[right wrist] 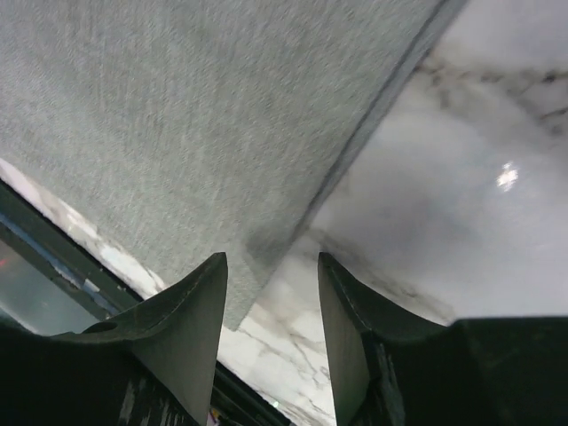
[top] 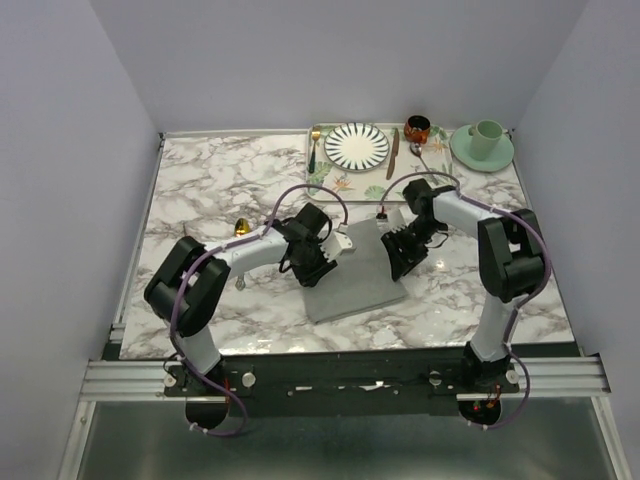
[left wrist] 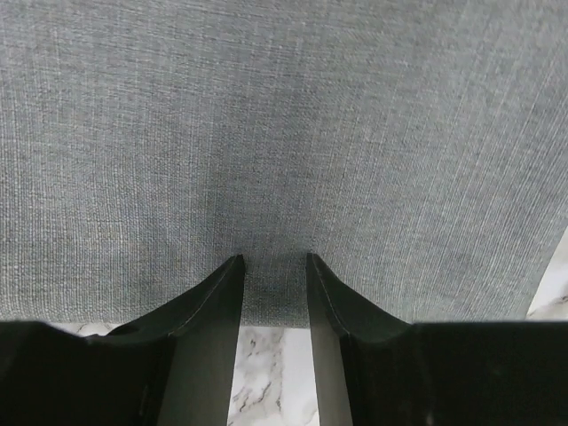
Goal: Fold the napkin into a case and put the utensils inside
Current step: Smooth out the lower triangle-folded napkin at the center of the board.
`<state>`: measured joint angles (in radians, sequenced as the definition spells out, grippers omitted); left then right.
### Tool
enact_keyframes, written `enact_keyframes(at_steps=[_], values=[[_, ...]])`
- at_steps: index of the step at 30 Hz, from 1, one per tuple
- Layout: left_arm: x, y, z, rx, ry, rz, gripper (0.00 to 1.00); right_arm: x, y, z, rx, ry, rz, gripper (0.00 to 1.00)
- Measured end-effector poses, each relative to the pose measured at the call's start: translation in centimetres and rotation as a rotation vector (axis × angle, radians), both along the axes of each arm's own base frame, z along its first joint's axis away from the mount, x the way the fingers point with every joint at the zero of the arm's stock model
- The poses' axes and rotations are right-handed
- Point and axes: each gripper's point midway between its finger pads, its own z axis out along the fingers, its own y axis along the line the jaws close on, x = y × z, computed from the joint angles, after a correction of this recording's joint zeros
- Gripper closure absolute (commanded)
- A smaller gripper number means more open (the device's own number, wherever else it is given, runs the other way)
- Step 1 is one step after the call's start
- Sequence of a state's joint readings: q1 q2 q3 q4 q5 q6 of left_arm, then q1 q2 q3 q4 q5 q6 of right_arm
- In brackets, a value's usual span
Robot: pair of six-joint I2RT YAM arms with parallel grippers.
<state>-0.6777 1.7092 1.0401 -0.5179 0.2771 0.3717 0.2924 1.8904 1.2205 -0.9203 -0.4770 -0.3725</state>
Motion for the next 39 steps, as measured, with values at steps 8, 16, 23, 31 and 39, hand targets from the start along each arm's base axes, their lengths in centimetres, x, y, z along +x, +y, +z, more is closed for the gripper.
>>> enact_keyframes(at_steps=[8,16,23,31,39], values=[[4.2,-0.2,0.0,0.005,0.017,0.192,0.57,6.4,0.4,0.2,-0.062,-0.104,-0.009,0.47],[6.5,0.1,0.2,-0.022,0.04,0.321,0.55,11.1,0.6,4.1,-0.036,-0.235,-0.07,0.47],[5.6,0.9,3.4,-0.057,-0.038,0.27,0.55,2.8,0.0,6.6,0.072,-0.143,-0.109,0.49],[3.3,2.1,2.5,-0.039,0.002,0.25,0.58,-3.3,3.5,3.4,0.102,0.049,-0.038,0.58],[1.5,2.2,1.3,-0.047,0.084,0.28,0.59,-2.4,3.3,-0.3,0.003,0.148,-0.082,0.64]])
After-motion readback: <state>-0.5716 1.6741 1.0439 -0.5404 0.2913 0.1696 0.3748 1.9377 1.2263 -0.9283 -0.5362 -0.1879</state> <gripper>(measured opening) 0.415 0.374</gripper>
